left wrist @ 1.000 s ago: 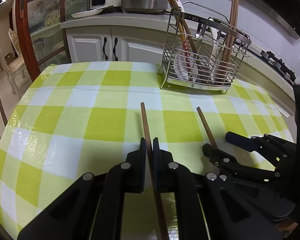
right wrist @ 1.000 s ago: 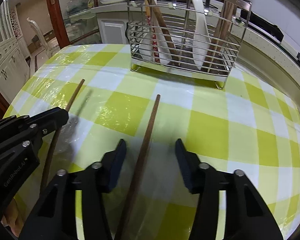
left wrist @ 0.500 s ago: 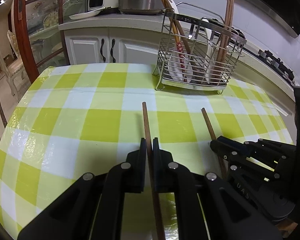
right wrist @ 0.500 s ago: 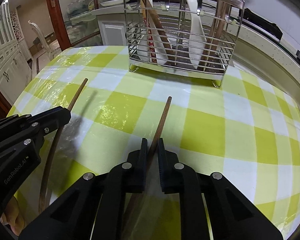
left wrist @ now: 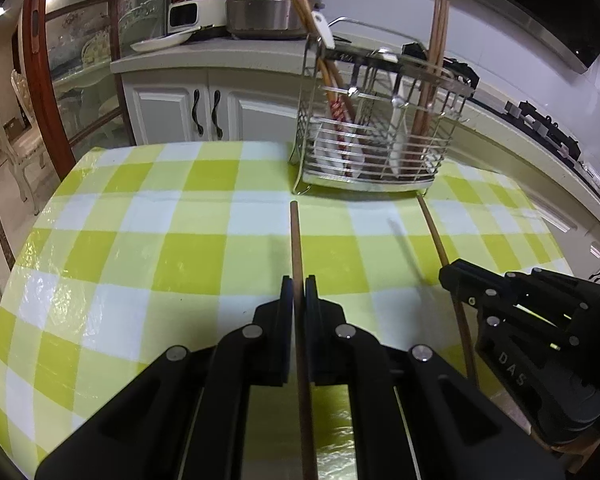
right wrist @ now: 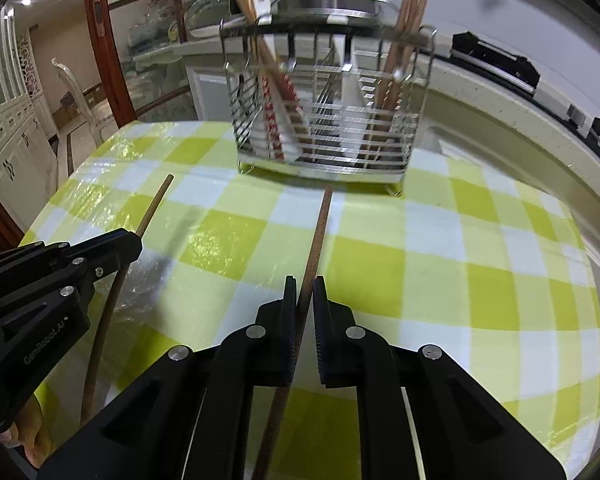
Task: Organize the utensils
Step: 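Close the left tool on one chopstick while the right tool grasps another, then lift the chopstick in the left tool over the rack while the right tool carries its own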
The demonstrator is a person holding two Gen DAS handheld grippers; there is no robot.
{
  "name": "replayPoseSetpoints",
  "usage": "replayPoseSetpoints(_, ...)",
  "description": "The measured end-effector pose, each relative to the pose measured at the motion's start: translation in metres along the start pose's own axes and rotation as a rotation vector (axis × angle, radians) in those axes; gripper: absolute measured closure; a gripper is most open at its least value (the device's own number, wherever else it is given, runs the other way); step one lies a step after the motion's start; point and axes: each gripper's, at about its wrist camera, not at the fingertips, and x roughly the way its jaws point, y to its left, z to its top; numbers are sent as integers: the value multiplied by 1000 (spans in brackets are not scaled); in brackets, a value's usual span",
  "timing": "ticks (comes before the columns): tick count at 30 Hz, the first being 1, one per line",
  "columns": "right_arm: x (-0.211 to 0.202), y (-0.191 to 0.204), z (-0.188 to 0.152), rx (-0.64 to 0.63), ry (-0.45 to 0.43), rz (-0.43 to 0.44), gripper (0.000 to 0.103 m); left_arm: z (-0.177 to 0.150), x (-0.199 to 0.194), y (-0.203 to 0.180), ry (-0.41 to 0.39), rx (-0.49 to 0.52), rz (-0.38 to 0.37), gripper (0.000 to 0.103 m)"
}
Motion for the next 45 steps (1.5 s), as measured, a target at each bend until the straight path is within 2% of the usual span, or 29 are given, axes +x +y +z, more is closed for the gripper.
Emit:
replayPoseSetpoints(27, -117, -46, 25, 48, -212, -17, 94, 32, -94, -52, -207, 53, -29, 97)
replayPoseSetpoints(45, -144, -62, 32, 55, -252, -29, 95, 48, -112, -61, -253, 74, -25, 97)
